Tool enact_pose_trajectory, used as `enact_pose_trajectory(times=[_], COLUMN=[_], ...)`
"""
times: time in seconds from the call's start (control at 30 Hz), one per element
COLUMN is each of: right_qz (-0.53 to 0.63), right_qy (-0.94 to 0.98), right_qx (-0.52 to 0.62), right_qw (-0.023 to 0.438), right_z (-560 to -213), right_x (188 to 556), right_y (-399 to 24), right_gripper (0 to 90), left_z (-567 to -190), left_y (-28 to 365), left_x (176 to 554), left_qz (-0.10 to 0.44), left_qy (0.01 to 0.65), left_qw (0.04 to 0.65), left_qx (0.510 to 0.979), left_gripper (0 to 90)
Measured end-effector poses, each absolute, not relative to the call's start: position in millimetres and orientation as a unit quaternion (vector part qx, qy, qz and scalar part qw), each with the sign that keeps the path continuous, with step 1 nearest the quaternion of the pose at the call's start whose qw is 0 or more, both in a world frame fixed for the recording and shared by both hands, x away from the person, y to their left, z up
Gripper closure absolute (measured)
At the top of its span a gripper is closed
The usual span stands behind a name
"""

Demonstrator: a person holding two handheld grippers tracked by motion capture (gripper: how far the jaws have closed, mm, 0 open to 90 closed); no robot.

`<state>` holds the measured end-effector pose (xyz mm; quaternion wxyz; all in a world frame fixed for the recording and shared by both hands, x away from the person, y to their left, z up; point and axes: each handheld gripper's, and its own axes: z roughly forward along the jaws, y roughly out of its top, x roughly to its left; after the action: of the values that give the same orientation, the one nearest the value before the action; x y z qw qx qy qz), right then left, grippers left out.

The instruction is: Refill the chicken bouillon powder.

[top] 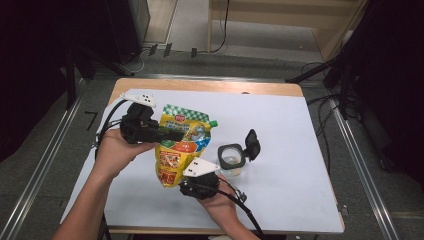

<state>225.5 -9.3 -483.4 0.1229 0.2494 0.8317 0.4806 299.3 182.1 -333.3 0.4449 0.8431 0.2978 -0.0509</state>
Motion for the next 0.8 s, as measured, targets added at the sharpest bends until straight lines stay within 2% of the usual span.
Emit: enact_pose_trajectory(times=[0.8], right_qz=[0.501], right_qy=[0.823], right_qx=[0.251], right_qw=[0.09], right_z=[-478], right_x=[213], right_y=[-11], right_gripper=[57.2], left_z=[-348], left_y=[157], left_x=[298], left_qz=[-0.052], left_qy=[0.293], left_qw=[0.428], left_qx=[0.853], left_gripper=[75.9])
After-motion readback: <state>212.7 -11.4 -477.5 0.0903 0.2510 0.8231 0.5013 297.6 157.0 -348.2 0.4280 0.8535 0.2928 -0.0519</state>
